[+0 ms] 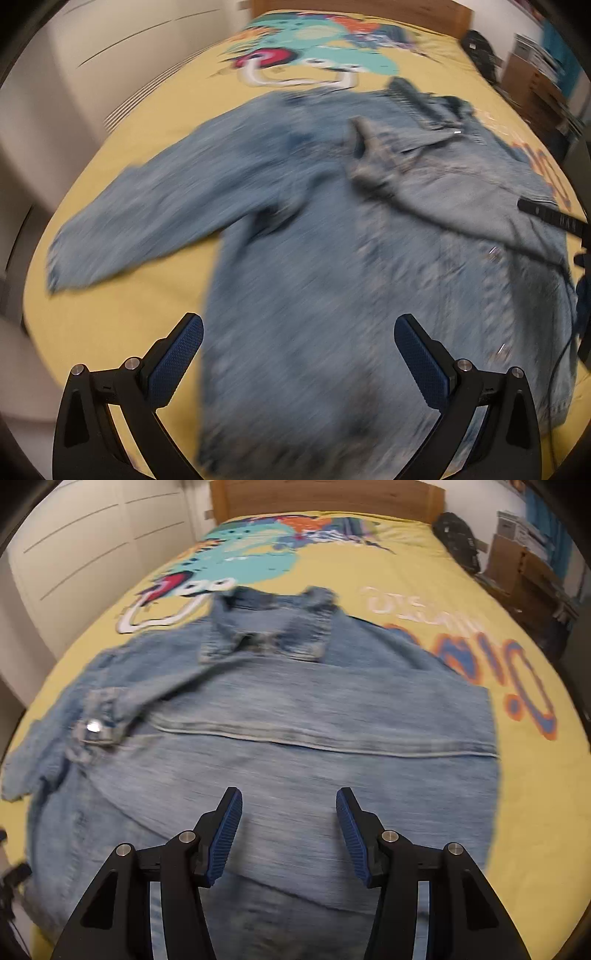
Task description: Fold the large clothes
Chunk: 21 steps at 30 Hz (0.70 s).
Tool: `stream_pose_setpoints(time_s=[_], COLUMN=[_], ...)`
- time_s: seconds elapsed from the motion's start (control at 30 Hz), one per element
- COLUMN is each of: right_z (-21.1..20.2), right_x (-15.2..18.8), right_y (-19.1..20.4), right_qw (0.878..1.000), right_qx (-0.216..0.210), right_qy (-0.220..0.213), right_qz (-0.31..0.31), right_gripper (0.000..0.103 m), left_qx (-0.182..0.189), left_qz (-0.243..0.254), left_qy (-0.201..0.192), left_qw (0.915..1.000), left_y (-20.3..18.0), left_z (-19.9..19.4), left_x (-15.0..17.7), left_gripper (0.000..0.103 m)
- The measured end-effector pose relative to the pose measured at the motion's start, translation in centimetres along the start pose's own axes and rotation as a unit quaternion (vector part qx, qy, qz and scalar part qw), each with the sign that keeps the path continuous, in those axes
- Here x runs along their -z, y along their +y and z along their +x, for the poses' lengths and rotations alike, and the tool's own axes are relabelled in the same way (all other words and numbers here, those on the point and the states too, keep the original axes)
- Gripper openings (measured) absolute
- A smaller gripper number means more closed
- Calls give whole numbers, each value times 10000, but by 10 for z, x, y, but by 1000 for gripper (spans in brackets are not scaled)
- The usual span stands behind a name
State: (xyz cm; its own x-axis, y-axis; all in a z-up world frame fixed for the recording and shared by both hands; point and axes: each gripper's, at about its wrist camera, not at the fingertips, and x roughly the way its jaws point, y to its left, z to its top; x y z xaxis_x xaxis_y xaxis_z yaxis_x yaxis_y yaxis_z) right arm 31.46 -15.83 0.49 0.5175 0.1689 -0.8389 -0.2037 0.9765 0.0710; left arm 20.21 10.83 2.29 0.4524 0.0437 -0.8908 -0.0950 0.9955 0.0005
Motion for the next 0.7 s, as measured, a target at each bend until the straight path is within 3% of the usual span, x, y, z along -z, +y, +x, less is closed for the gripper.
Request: stream_pose_setpoints(time_s=[0.17,0.4,0.53,0.7], right_z=[3,17,14,0], right_x=[8,18,26,38], right_y=[-21,-34,-42,-60], right_qw=[9994,9989,9986,9987], right_qx=[265,204,114,124], right_qy=[37,167,138,241], right_qz=[-205,-383,-498,-437], right_gripper=[54,54,59,63], left_qx=[76,33,-238,-266], left_qz=[440,619,657,572], left_qy=[-235,-273,-94,-112], left_qw=[9987,9977,9975,9979], left_y=[-56,-107,-112,-95], left_z=[32,84,111,113], left_x=[-48,-90,-92,-97], left_gripper=[102,102,102,102])
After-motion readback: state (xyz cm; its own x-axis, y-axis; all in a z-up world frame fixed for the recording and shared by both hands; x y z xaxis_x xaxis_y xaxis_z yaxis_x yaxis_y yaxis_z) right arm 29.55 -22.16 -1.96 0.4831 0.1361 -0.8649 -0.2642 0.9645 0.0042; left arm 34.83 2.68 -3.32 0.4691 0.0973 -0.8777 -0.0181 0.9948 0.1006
